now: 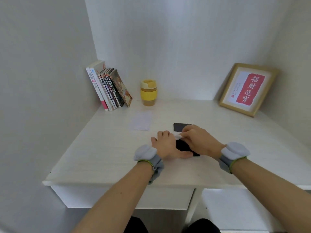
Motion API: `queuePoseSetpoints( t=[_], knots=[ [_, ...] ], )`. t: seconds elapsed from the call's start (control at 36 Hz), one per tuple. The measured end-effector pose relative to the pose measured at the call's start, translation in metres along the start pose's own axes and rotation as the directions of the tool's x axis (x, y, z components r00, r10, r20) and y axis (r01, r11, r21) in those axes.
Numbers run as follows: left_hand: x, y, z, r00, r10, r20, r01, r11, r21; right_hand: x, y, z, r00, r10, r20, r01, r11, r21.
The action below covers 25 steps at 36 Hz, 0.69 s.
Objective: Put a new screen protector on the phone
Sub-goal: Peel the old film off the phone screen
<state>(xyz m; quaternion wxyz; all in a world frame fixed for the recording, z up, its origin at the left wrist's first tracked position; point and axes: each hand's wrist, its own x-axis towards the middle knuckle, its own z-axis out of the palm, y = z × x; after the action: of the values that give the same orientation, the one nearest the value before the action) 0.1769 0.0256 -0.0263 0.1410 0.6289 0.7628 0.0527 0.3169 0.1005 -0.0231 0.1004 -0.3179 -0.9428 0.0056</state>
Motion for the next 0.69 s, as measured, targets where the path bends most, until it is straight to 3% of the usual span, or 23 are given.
queuePoseSetpoints(
  t=[0.22,0.42,0.69],
  knots=[
    [-0.002,0.003,-0.005,1.000,-0.007,0.009,0.007,1.000,0.010,0.002,-0.003,0.009,0.996,-0.058,-0.062,0.058,0.998,0.002],
    [0.001,0.002,-0.009,1.000,-0.009,0.030,0.010,1.000,-0.013,0.021,-0.004,0.012,0.998,-0.010,-0.058,0.006,0.998,-0.067],
    [0.004,0.003,-0.010,1.000,-0.025,-0.015,0.023,0.996,-0.087,0.025,-0.004,0.011,0.998,0.060,-0.003,-0.059,0.988,0.146]
  ],
)
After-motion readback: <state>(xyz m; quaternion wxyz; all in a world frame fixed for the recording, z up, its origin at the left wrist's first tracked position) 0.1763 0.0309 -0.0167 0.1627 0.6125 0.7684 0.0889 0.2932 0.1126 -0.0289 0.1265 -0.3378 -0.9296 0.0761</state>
